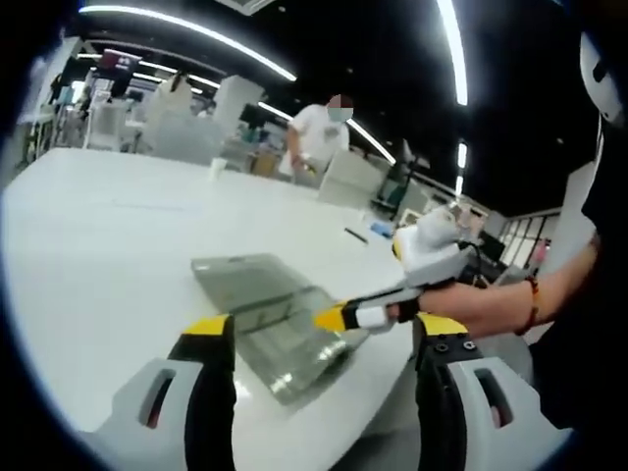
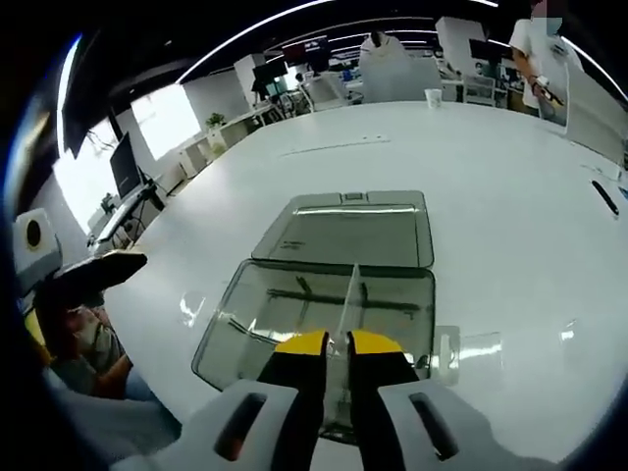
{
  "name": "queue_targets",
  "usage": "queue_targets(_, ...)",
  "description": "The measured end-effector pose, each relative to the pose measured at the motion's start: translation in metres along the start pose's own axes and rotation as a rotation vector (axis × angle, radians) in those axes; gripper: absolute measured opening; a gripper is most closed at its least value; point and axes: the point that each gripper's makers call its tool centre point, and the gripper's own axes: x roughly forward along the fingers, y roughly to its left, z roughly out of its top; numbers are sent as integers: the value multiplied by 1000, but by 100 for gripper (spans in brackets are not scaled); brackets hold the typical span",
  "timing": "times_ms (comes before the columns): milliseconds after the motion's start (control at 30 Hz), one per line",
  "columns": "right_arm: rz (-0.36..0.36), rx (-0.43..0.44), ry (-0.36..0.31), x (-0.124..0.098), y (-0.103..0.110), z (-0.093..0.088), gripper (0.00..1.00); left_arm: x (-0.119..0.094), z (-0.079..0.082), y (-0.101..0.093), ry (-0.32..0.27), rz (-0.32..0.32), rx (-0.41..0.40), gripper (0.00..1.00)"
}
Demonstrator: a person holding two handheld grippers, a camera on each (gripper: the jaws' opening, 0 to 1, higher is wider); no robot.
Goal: Insert the divider into the dual guide fixture by aligning both edges with the guide slots and pushing it downward to the bottom, including one-sided entry, uneven engagement, binding, and posture correction.
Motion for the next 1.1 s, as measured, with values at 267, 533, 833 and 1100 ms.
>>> queue_targets(267,60,-24,-16,-7,1,1,5,-5,-3,-7,22,68,-12,71)
queue_targets(533,119,-31,-59,-19,3,12,5,-4,-5,1,58,173,19,68)
queue_targets(833,192,-48,-127,-44,0,22,11,-2,-23,10,128,286,21,66)
queue_targets(1100,270,-47,-188,-68,3,33,16,-9,-30,21,164,368,36,64)
